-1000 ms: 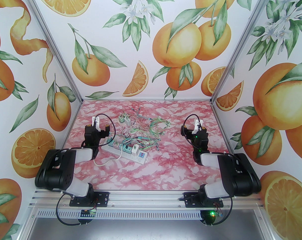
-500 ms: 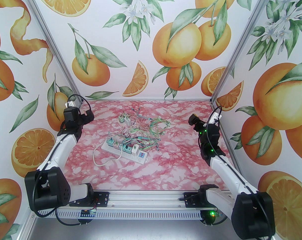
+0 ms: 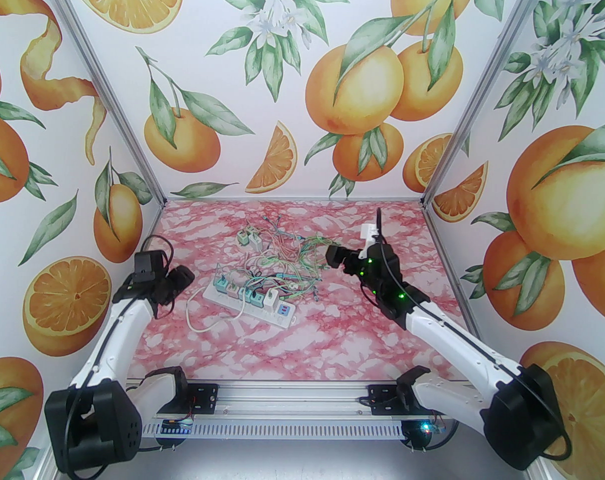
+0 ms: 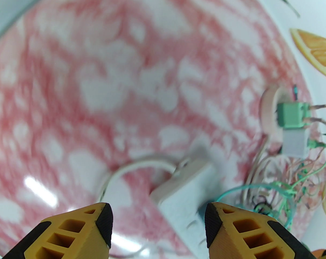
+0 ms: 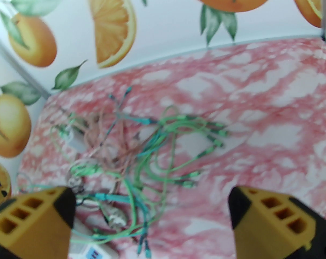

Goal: Pull the plug off the socket

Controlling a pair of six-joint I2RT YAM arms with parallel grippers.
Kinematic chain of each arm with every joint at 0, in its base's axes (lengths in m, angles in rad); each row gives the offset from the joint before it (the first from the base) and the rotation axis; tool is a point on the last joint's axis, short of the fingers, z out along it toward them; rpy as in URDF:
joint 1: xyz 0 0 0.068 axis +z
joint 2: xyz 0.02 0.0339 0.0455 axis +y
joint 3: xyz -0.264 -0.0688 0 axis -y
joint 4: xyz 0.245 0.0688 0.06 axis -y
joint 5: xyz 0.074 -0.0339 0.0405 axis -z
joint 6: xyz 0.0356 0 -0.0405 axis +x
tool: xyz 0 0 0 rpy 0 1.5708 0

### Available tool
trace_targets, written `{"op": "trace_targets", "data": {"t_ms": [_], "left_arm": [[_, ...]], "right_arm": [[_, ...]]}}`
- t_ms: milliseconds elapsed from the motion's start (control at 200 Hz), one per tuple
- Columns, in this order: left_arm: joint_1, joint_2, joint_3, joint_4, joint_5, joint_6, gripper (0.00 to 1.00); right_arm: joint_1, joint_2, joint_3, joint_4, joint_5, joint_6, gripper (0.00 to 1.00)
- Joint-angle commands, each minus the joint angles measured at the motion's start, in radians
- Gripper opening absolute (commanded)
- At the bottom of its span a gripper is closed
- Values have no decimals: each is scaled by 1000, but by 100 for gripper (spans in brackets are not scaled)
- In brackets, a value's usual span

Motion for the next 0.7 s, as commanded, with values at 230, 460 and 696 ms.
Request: {"op": "trace_targets", "data": {"t_ms": [230, 460, 696], "left_arm": [[6, 124, -33, 144, 151, -83, 48], [6, 284, -8, 216, 192, -55, 47], [-2, 303, -27, 241, 213, -40, 47]], "right_arm": [[197, 93, 65, -84, 75, -60, 100], [347, 142, 33, -75, 59, -81, 100], [500, 233, -5, -121, 79, -133, 100]]}}
